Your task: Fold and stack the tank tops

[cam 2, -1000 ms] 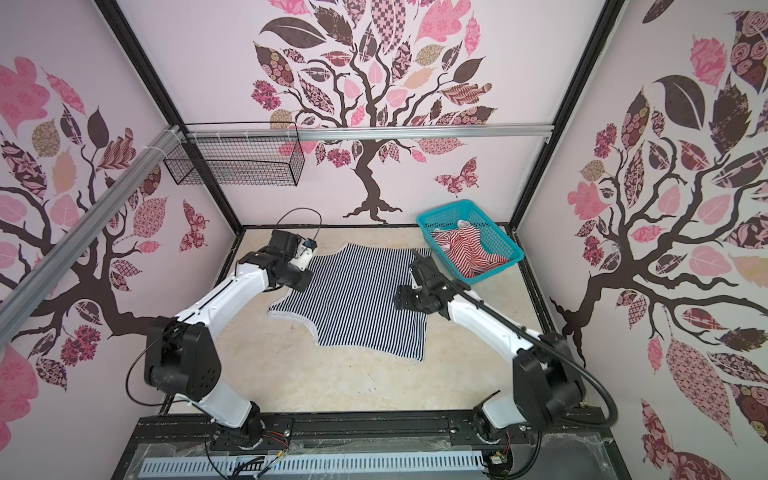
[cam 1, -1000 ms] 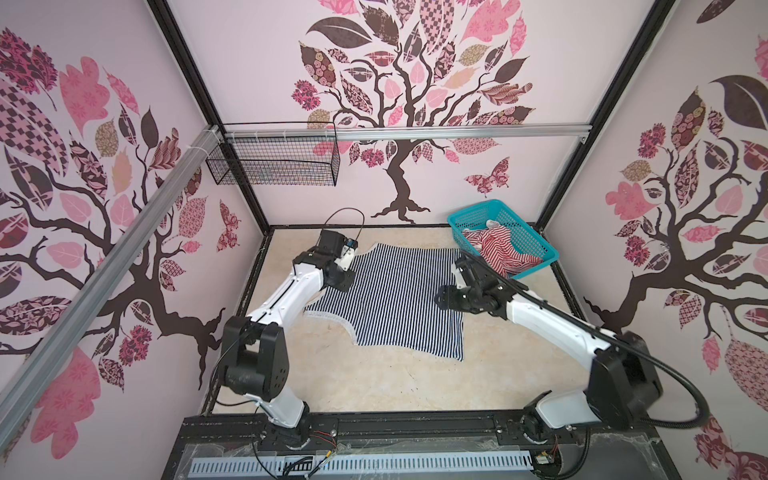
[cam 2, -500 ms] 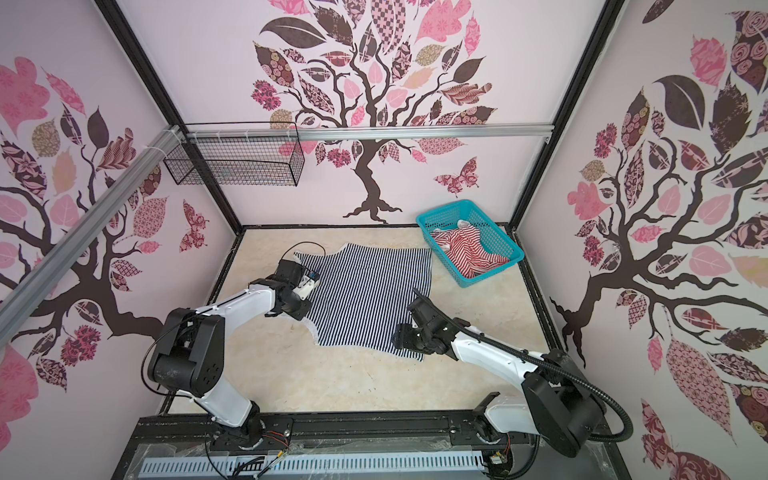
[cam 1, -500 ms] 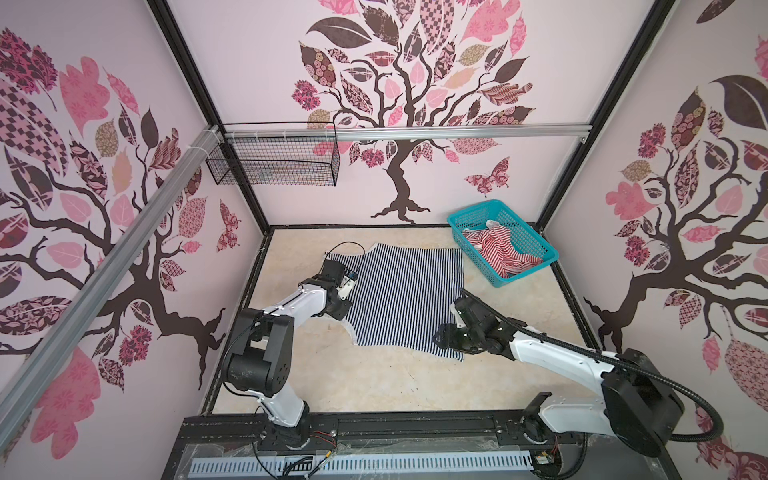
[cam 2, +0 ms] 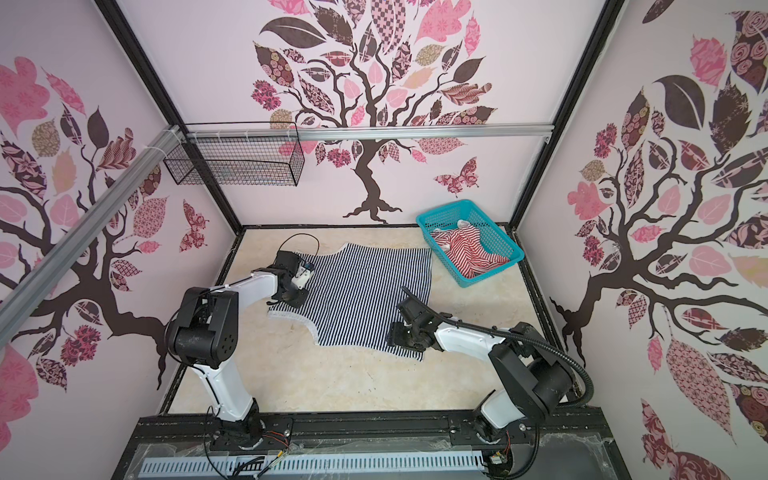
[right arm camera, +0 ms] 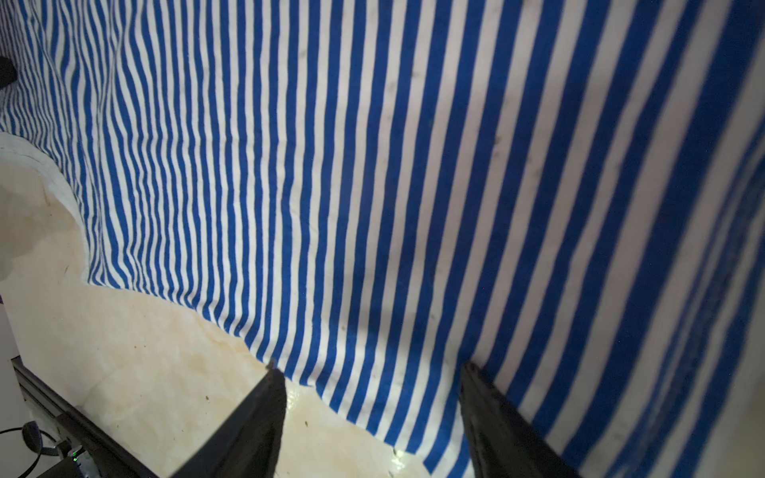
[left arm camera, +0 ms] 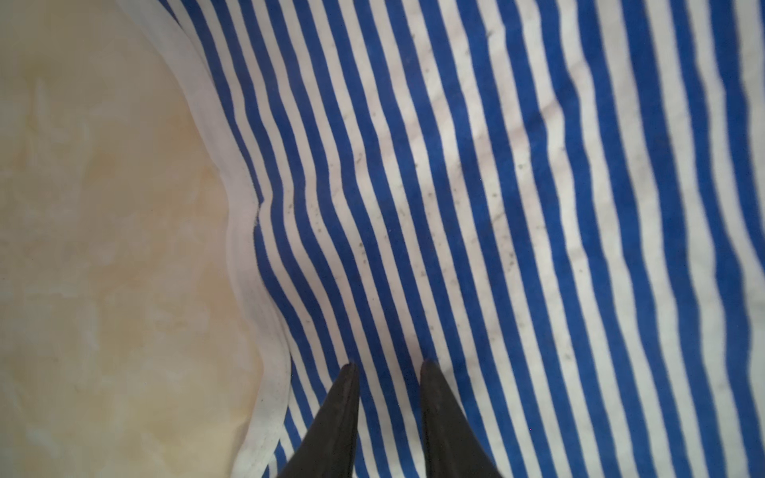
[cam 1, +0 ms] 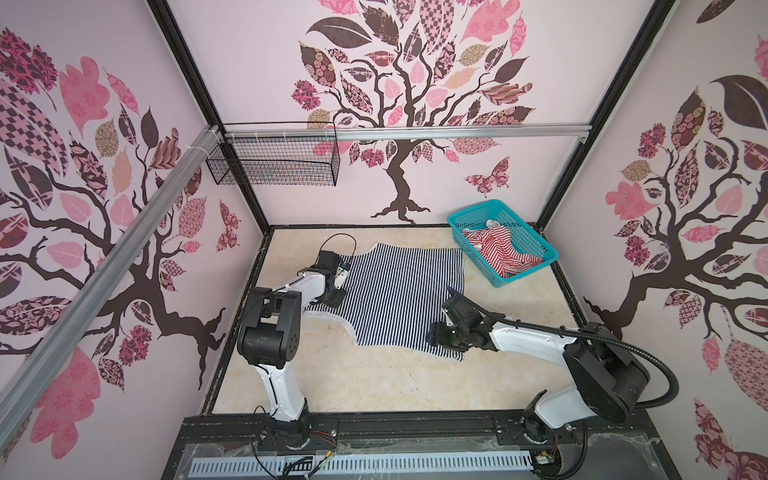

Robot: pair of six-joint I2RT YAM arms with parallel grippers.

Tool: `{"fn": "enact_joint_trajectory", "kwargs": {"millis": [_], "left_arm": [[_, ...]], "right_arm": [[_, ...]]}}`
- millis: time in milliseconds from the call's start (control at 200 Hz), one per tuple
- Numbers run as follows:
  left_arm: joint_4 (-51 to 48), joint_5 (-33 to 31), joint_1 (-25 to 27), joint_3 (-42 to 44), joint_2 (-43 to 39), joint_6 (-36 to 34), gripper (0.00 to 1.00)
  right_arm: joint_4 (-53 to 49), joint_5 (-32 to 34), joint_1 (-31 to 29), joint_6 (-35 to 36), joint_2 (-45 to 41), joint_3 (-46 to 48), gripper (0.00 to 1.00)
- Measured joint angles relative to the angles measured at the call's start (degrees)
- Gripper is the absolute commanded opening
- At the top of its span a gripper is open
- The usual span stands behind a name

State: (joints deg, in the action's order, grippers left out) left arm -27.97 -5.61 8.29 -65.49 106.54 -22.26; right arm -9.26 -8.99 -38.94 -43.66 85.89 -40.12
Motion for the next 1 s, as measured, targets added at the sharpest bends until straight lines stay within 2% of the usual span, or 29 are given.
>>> {"fn": "enact_joint_trajectory", "kwargs": {"millis": [520, 795, 1001], "left_arm": [[-2.0, -1.3, 0.0, 14.6, -12.8, -3.3, 0.3], [-4.7, -1.6, -0.1, 14.5, -14.9, -1.9, 0.33], [-9.1, 2.3, 1.2, 11.0, -24.5, -0.8, 0.35]], "right_arm": [[-2.0, 0.9, 0.0, 3.4, -3.8, 3.1, 0.69], [-4.8, 0.2, -3.4, 3.4, -5.7, 3.6, 0.71], [-11.8, 4.1, -4.5, 2.6, -13.2, 1.0, 0.76]]}}
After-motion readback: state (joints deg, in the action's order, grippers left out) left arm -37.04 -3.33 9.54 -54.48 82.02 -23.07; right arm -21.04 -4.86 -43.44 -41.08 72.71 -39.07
